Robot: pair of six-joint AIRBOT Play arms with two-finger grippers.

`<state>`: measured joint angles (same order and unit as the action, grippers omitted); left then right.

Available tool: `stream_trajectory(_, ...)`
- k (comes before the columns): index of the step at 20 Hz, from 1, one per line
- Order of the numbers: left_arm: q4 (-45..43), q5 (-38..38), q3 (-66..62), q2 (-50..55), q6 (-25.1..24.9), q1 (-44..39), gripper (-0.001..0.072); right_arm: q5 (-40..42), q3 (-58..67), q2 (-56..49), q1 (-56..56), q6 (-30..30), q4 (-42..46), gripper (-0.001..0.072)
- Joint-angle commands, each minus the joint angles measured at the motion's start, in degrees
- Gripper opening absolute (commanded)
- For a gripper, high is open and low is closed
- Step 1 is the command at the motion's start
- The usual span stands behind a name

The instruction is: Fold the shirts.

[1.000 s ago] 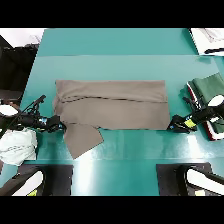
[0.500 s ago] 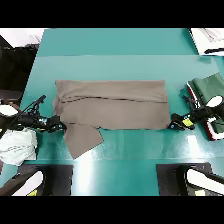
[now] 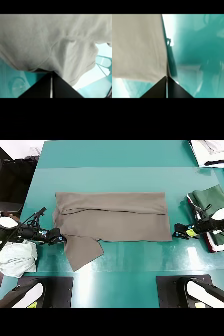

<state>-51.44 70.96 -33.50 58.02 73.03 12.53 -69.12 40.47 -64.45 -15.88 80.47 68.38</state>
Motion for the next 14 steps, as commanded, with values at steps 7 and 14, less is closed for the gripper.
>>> stream_trajectory(7,-0.02,1.57,-0.04,-0.04,-0.09,0.07,0.0026,-1.33,0.20,-4.22,0.15,-0.02,-1.16,0.0448)
stream_trajectory(14,-0.55,5.84,-0.07,-0.07,-1.51,0.07,0.0024,-1.36,0.24,-1.44,3.32,-2.21,1.53,0.0014)
